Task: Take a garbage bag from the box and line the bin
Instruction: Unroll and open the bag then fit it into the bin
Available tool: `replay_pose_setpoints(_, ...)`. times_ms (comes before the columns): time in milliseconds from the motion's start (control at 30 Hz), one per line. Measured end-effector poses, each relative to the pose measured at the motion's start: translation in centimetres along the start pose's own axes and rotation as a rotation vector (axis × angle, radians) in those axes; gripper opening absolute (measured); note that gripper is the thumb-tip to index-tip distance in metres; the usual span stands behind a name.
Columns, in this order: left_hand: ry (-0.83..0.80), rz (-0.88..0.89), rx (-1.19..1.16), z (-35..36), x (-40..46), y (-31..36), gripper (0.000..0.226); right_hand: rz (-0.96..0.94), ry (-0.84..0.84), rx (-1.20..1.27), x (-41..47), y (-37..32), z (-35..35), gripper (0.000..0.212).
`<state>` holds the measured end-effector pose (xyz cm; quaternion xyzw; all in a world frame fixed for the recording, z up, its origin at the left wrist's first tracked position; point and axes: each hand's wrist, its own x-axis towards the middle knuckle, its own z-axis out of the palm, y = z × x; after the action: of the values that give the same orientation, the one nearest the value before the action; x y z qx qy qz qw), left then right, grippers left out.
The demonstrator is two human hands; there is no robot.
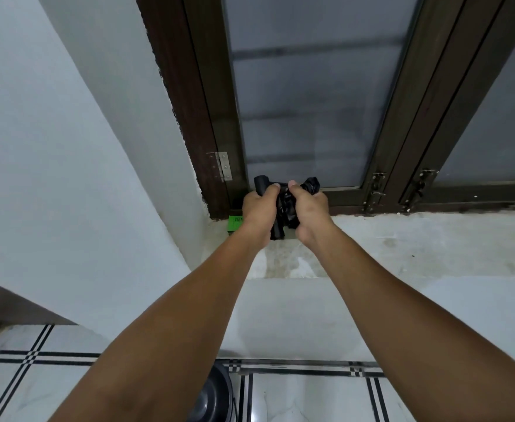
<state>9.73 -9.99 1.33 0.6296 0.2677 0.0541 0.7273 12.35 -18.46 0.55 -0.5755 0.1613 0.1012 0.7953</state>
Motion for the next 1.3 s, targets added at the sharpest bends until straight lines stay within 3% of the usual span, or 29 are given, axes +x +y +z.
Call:
replay_pose_setpoints(133, 0.045, -0.003, -0.071, 0.6, -0.2, -0.7, 0.022, 0.014, 0.058, 0.077, -0.5, 0.5, 0.8, 0.023)
replay_pose_setpoints(567, 0.152, -0.070, -0.358, 1.1, -0.7, -0.9, 0.010, 0.097, 0.148, 0.256, -2.2, -0.4, 1.7, 0.024)
replay_pose_setpoints(667, 0.237, -0.137, -0.502, 0.9, -0.8, -0.6, 0.023, 0.127, 0.181, 0.376, -2.3, -1.2, 1.7, 0.024)
replay_pose_setpoints(800, 0.193, -0.041, -0.364, 0.4, 0.0, -0.2, 0.012, 0.083, 0.090, 0.063, -1.6, -1.1, 1.1, 0.035)
replay_pose_setpoints(1000, 0.087, 0.208, 0.223, -2.0, 2.0, 1.1, 0.020, -0.029, -0.259, -0.518, -1.3, -2.5, -1.8, 0.065)
replay_pose_setpoints(1100, 0.037, 0.231, 0.346, -2.5, 2.3, 1.4, 0.021, -0.058, -0.413, -0.703, -1.4, -3.7, -2.7, 0.044)
replay_pose_setpoints(1200, 0.000, 0.243, 0.385, -2.7, 2.5, 1.5, 0.023, -0.049, -0.437, -0.839, -1.3, -4.3, -2.8, 0.038)
replay_pose_setpoints(1300, -0.050, 0.114, 0.267, -2.5, 2.4, 1.8, 0.028, 0.003, -0.434, -0.653, -0.8, -3.8, -3.0, 0.038)
